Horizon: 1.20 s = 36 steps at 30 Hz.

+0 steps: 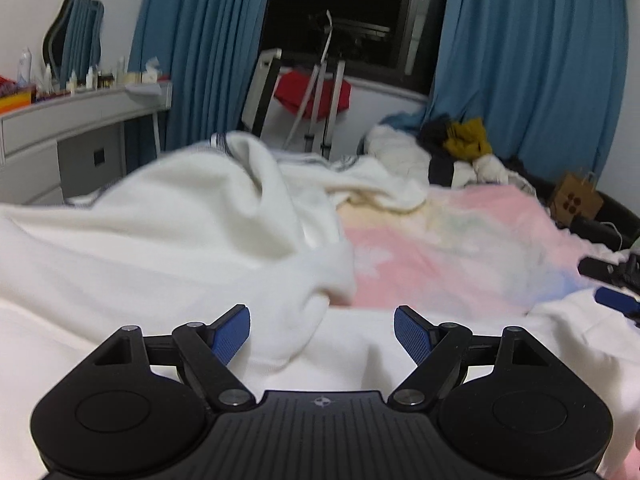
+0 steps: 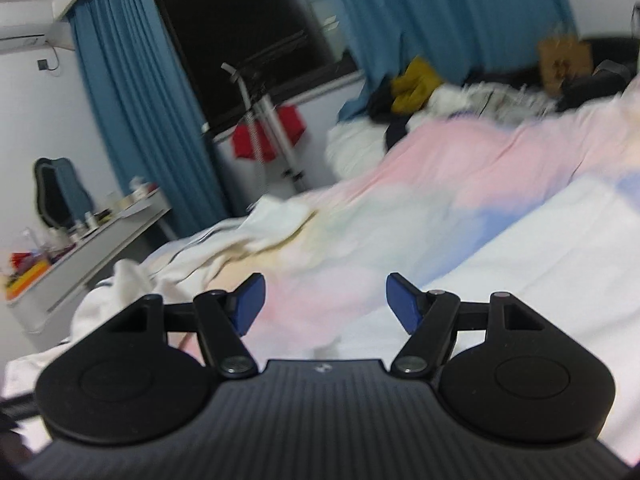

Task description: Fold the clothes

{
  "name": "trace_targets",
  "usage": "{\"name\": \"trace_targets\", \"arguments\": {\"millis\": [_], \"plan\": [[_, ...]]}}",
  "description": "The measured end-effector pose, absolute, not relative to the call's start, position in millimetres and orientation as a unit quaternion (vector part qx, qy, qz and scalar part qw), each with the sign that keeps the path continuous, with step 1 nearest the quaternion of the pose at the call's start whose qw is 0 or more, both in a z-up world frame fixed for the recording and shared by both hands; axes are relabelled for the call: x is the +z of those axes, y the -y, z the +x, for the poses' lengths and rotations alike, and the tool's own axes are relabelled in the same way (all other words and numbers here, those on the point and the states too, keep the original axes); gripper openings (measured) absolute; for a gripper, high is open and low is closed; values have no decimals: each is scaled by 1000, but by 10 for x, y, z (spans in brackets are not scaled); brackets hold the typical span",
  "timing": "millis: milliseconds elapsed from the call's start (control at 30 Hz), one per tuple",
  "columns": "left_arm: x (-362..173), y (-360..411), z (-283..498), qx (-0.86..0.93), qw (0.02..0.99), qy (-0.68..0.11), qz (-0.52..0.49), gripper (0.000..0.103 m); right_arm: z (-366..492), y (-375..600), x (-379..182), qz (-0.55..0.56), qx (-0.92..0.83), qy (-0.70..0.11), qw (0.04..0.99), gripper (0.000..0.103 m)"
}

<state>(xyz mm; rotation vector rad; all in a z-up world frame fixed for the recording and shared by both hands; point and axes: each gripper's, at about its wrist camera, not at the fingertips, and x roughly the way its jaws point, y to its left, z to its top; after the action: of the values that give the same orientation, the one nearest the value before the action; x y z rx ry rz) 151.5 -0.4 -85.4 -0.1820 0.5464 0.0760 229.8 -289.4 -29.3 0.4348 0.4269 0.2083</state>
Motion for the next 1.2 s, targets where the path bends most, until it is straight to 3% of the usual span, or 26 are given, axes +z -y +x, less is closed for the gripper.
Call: {"name": "trace_targets", "arguments": {"millis": [233, 467, 533, 567, 600, 633, 833, 1000, 1100, 1200], "plan": [[-985, -235, 1701, 61, 958, -257, -112, 81, 3416, 2503, -419, 292, 174, -261, 903, 69], [-1141, -505, 1877, 74, 957, -240, -142, 81, 4903, 1919, -902, 362, 158, -296, 870, 67], [-1208, -532, 1930, 71, 960, -231, -143, 82, 5265, 1779, -1039, 367, 134, -302, 869, 57], [-1228, -551, 1953, 67, 960, -228, -150, 82, 5352, 1744, -1046, 365, 119, -300, 873, 38], [-1239, -577, 1959, 60, 961, -220, -158, 82, 5422, 1715, -1041, 362, 103, -296, 878, 11], [-1250, -604, 1965, 53, 962, -212, -166, 82, 5492, 1686, -1036, 358, 88, -292, 882, 7], [-1247, -713, 1998, 29, 960, -197, -196, 82, 5451, 1897, -306, 291, 76, -207, 931, 5], [-1183, -685, 1954, 14, 963, -191, -190, 82, 5183, 2638, 424, 268, 3, -128, 955, 5], [-1122, -583, 1896, -3, 970, -183, -162, 82, 4744, 3271, 560, 282, -60, -96, 953, 5], [-1109, -474, 1868, -23, 975, -180, -129, 82, 4344, 3810, 360, 310, -118, -104, 938, 5]]}}
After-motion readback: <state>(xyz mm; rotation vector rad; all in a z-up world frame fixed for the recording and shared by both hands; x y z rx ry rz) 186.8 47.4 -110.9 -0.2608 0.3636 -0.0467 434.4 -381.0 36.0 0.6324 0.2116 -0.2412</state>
